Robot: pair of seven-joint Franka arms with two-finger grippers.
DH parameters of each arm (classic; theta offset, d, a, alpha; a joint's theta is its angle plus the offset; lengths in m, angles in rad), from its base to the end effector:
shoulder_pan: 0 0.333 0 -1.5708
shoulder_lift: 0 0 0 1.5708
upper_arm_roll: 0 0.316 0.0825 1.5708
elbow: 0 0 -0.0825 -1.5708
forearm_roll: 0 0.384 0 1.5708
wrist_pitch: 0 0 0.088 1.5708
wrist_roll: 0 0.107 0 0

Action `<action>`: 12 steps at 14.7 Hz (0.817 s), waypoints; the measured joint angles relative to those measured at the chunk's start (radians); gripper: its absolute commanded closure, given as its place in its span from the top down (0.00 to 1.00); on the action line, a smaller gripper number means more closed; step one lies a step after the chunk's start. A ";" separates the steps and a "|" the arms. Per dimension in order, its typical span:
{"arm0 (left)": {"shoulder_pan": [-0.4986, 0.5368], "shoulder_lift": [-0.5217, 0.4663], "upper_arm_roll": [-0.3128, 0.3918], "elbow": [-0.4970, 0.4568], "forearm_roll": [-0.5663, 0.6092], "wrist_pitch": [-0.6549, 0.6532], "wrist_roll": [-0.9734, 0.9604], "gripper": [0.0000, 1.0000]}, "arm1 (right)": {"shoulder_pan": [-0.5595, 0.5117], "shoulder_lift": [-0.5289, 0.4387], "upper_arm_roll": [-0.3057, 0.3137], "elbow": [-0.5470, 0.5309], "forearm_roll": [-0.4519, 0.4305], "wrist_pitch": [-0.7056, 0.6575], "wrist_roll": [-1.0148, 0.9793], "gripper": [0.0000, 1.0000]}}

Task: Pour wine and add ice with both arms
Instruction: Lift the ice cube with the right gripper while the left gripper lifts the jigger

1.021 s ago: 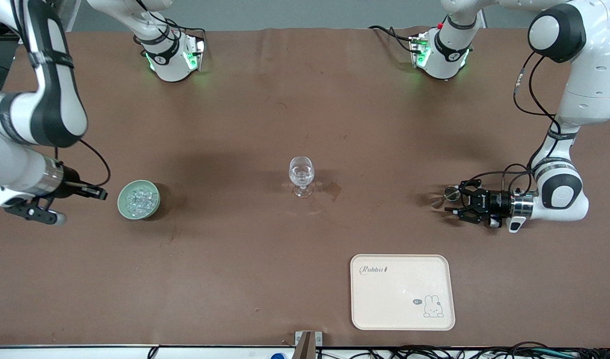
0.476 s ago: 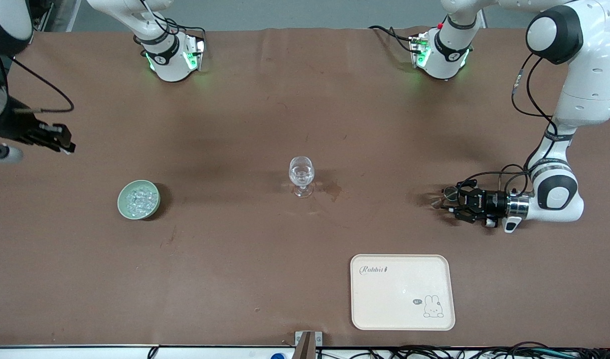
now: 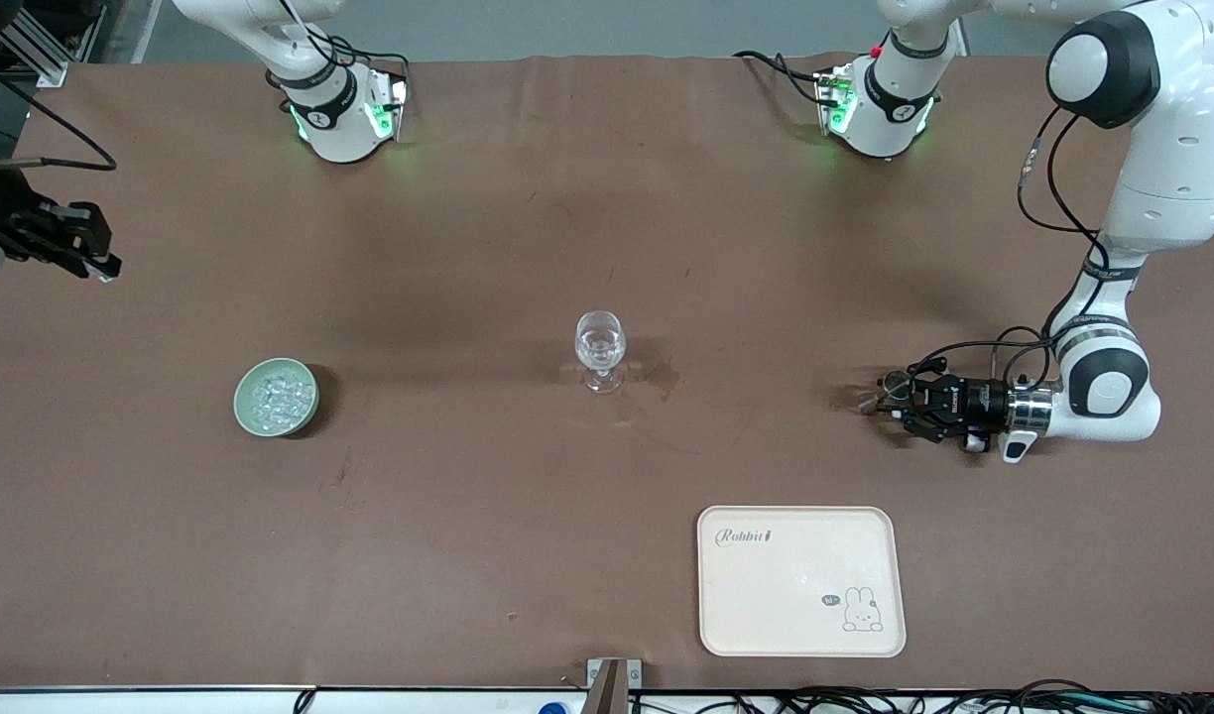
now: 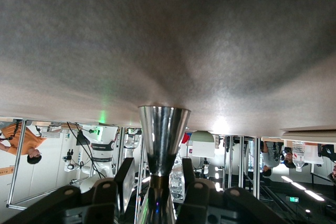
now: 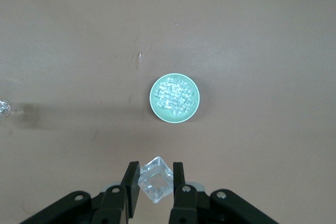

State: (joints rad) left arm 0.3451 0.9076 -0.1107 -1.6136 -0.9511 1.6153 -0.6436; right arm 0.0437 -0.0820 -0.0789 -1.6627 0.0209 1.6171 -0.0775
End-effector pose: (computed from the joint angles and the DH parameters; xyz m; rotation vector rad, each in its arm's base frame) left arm 0.6020 0.0622 0.0979 1.5775 1.3603 -1.2133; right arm 0.5327 -0.0184 0.6296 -3.1151 -0.0652 -0.0586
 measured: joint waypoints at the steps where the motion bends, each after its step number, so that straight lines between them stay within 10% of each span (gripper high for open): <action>1: 0.000 0.000 0.000 0.000 0.000 -0.002 0.000 0.41 | 0.000 0.000 0.000 0.004 0.000 -0.001 -0.001 0.02; 12: -0.002 0.000 0.000 -0.001 -0.001 -0.015 0.000 0.12 | 0.000 0.013 -0.002 0.004 0.000 -0.002 -0.003 0.02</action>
State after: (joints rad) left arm 0.3436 0.9077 -0.1110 -1.6142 -0.9519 1.6000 -0.6436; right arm 0.0436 -0.0689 -0.0805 -1.6584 0.0209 1.6148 -0.0804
